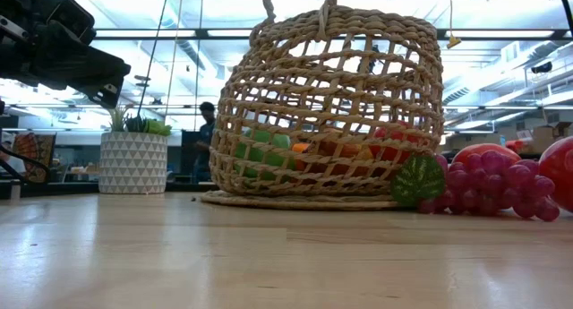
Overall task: Build produce basket
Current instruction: Put the red apple into the woven basket
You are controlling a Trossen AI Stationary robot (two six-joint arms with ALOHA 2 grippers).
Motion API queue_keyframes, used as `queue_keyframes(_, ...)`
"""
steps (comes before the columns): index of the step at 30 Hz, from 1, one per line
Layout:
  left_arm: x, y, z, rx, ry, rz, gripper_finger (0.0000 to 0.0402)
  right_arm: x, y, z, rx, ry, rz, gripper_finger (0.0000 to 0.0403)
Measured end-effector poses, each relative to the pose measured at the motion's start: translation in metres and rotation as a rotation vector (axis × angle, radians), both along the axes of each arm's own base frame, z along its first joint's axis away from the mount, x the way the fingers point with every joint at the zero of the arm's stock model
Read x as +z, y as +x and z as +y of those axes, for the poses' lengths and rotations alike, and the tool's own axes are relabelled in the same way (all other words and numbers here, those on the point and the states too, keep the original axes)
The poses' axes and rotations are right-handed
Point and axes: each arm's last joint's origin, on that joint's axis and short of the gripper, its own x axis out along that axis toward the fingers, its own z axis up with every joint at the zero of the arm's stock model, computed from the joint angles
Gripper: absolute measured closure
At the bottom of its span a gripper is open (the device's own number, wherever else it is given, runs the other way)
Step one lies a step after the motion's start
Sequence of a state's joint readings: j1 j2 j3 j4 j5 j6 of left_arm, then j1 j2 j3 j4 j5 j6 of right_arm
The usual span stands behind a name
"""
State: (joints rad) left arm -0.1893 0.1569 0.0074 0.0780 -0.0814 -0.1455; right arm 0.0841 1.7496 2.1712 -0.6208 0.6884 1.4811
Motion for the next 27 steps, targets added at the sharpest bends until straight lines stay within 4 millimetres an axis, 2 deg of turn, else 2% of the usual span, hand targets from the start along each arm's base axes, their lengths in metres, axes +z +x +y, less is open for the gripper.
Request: queue_keyframes(27,0.0,0.0,0.0,0.0,0.0,0.0,0.0339,-0.0001,0.0,0.0007,0.008,-0.029,0.021,0.0007)
